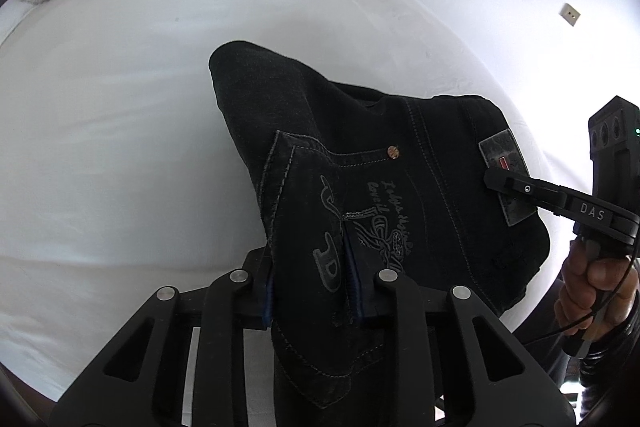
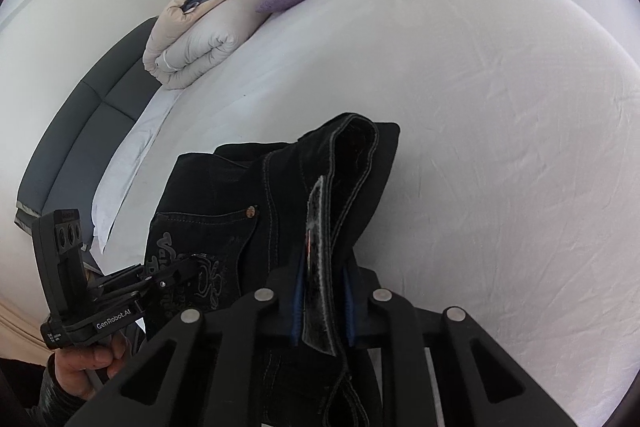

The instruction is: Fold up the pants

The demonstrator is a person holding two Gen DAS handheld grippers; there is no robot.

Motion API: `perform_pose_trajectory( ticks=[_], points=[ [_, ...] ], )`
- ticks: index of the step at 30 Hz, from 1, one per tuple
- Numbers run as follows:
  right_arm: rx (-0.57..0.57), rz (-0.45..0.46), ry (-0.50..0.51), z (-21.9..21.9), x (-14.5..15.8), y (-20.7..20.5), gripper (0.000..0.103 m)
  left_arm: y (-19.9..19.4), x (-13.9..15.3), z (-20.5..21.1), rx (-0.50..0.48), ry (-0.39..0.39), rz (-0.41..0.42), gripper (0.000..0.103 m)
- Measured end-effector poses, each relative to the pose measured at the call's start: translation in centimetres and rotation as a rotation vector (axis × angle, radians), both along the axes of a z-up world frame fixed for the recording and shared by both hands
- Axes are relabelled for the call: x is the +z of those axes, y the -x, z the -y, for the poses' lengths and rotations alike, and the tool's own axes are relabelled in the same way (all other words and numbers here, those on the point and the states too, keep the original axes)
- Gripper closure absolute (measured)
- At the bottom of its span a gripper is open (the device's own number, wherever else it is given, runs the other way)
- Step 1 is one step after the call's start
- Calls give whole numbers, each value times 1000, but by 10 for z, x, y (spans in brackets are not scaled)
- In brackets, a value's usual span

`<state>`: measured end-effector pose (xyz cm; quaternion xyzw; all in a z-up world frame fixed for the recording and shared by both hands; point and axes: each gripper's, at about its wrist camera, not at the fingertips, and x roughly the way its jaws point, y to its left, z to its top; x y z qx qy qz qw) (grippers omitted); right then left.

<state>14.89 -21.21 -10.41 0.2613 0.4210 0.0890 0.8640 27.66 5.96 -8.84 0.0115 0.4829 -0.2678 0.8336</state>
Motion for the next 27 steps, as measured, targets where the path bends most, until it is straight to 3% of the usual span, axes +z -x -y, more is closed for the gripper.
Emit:
perform_pose_trajectory(
  ticks=[7, 17, 21, 27],
  points=[
    [6, 39, 17, 6, 23, -9, 86, -17, 24, 13, -25, -8, 55, 78],
    [0, 96, 61, 29, 58, -67, 86, -94, 51, 35, -69, -61, 150, 78],
    [-12, 80, 47, 47, 49, -102, 86, -131, 38, 52, -66, -68, 136, 78],
    [-32, -9, 26, 59, 0, -143, 85, -167, -18, 55, -44, -81, 51, 77]
  ],
)
